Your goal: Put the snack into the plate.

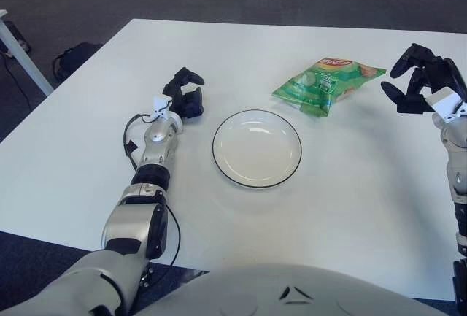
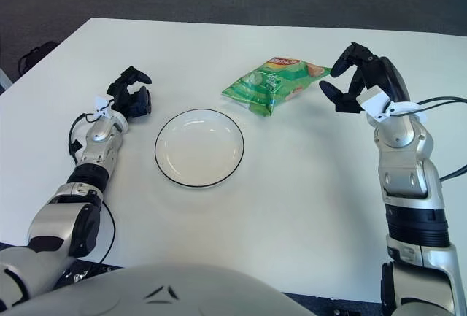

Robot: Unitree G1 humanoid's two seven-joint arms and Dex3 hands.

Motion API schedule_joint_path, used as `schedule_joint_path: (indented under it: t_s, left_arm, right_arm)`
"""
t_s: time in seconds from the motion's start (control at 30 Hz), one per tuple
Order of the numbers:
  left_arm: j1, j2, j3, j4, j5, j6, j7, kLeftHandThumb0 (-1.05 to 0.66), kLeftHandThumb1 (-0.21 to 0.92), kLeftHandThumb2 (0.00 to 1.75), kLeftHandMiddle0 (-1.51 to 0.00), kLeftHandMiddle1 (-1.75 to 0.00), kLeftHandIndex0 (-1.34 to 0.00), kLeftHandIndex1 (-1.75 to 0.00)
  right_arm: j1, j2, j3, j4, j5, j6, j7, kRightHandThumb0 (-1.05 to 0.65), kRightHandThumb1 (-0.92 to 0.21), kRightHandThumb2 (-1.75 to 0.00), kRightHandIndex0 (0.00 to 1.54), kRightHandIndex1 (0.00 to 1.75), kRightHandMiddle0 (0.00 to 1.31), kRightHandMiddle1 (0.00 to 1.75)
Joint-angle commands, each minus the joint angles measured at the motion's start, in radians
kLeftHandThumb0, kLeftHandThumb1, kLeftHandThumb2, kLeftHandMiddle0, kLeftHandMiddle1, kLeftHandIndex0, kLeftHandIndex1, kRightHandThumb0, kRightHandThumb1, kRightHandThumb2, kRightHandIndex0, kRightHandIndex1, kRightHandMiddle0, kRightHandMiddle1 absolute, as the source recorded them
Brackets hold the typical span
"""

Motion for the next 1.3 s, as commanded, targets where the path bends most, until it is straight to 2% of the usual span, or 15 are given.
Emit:
schedule_joint_path:
  t_s: [0.0,0.1,0.23,0.27,0.37,0.5,0.63,0.87,1.0,1.07,1.13,1.27]
  left_arm:
    - [0.112,-0.033,-0.016,0.059,0.021,0.019,0.012,-0.46,0.38,1.24,-1.24,-1.75,-0.56,-1.75]
    - [0.115,-0.035,-0.018,0.057,0.02,0.009,0.01,-0.46,0.38,1.24,-1.23,-1.75,-0.56,-1.75]
    - [0.117,-0.037,-0.02,0.054,0.023,0.009,0.013,-0.46,0.38,1.24,-1.24,-1.75,-0.56,-1.75]
    - [0.118,-0.037,-0.022,0.051,0.026,0.013,0.017,-0.46,0.38,1.24,-1.25,-1.75,-0.56,-1.75]
    - [0.12,-0.038,-0.026,0.042,0.029,0.024,0.024,-0.46,0.37,1.24,-1.25,-1.75,-0.56,-1.75]
    - [0.126,-0.04,-0.029,0.03,0.028,0.029,0.027,-0.46,0.37,1.24,-1.26,-1.75,-0.56,-1.75]
    - [0.132,-0.04,-0.03,0.02,0.024,0.028,0.023,-0.46,0.37,1.24,-1.25,-1.75,-0.56,-1.75]
    - [0.138,-0.044,-0.03,0.016,0.022,0.017,0.019,-0.46,0.38,1.24,-1.24,-1.75,-0.56,-1.75]
    - [0.139,-0.046,-0.032,0.016,0.02,0.016,0.013,-0.46,0.37,1.25,-1.24,-1.75,-0.57,-1.75]
    - [0.139,-0.047,-0.032,0.017,0.019,0.015,0.012,-0.46,0.37,1.25,-1.24,-1.75,-0.57,-1.75]
    - [0.14,-0.048,-0.032,0.016,0.019,0.014,0.013,-0.46,0.37,1.24,-1.24,-1.75,-0.56,-1.75]
    - [0.139,-0.05,-0.03,0.019,0.013,0.003,0.003,-0.46,0.37,1.24,-1.25,-1.75,-0.56,-1.75]
  right_arm:
    - [-0.019,-0.042,0.022,0.039,-0.055,-0.072,-0.013,-0.4,-0.6,-0.94,0.69,1.75,0.39,1.75]
    - [-0.078,-0.083,0.095,0.089,-0.166,-0.145,-0.034,-0.4,-0.63,-0.9,0.61,1.75,0.37,1.74]
    - [-0.134,-0.121,0.147,0.147,-0.24,-0.235,-0.049,-0.39,-0.7,-0.79,0.46,1.75,0.34,1.72]
    - [-0.154,-0.142,0.168,0.174,-0.262,-0.275,-0.047,-0.51,-0.67,-0.77,0.35,1.67,0.22,1.6]
    - [-0.209,-0.171,0.212,0.252,-0.306,-0.356,-0.052,-0.74,-0.64,-0.71,0.19,1.49,0.07,1.3]
    - [-0.267,-0.175,0.245,0.342,-0.334,-0.427,-0.079,-0.87,-0.69,-0.62,0.12,1.35,0.02,1.11]
    - [-0.328,-0.16,0.275,0.415,-0.351,-0.494,-0.117,-0.94,-0.79,-0.49,0.05,1.12,0.0,0.93]
    - [-0.425,-0.138,0.334,0.515,-0.385,-0.578,-0.159,-1.02,-0.9,-0.36,0.01,0.92,0.0,0.79]
    - [-0.48,-0.139,0.373,0.571,-0.412,-0.619,-0.162,-1.04,-0.91,-0.42,0.0,0.63,0.0,0.61]
    - [-0.521,-0.137,0.397,0.613,-0.428,-0.641,-0.157,-1.05,-0.92,-0.49,0.0,0.42,0.0,0.44]
    - [-0.55,-0.136,0.413,0.644,-0.436,-0.656,-0.156,-1.05,-0.92,-0.53,0.0,0.31,0.0,0.35]
    - [-0.671,-0.115,0.474,0.761,-0.467,-0.691,-0.125,-1.05,-0.92,-0.6,0.0,0.1,0.0,0.16]
